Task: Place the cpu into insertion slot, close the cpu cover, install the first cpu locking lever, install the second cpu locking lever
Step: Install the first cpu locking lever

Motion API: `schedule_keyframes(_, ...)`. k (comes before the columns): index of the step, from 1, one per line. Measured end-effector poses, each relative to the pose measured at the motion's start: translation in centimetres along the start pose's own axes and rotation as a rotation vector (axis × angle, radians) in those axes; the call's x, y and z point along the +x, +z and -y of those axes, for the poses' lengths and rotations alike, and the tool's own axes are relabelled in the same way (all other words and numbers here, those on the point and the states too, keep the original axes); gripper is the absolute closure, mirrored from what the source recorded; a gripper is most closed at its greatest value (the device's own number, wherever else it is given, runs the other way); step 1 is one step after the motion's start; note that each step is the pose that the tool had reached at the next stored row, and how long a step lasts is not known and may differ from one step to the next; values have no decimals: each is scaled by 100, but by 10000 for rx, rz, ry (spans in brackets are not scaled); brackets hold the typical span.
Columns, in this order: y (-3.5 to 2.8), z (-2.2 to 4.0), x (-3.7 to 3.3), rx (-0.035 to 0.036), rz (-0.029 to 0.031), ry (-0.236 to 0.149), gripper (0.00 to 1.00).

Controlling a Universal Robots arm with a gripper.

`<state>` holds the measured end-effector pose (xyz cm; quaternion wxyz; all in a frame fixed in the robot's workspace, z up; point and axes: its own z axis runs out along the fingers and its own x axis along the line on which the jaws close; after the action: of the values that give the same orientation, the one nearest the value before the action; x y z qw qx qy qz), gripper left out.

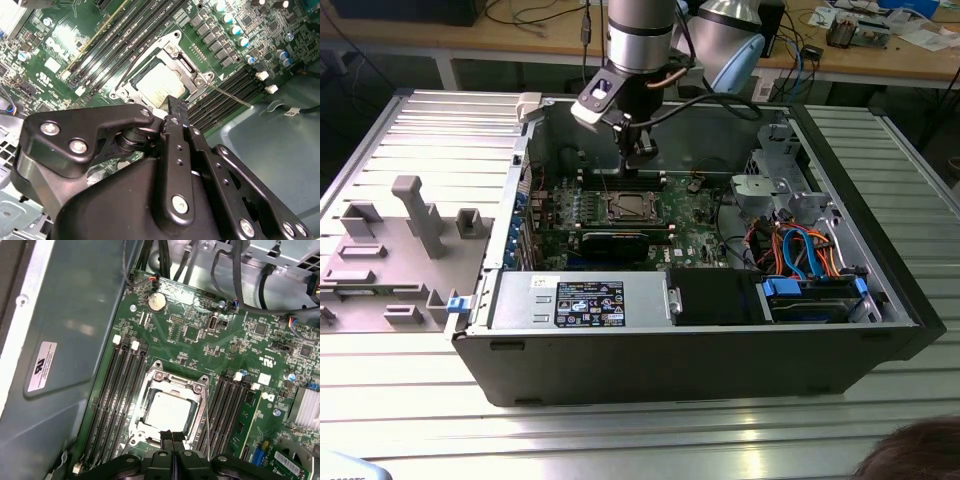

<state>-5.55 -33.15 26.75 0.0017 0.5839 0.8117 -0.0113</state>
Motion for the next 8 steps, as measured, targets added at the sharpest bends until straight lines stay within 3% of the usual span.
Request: schedule_keyframes(8,0,0,0,-12,11,-736,89)
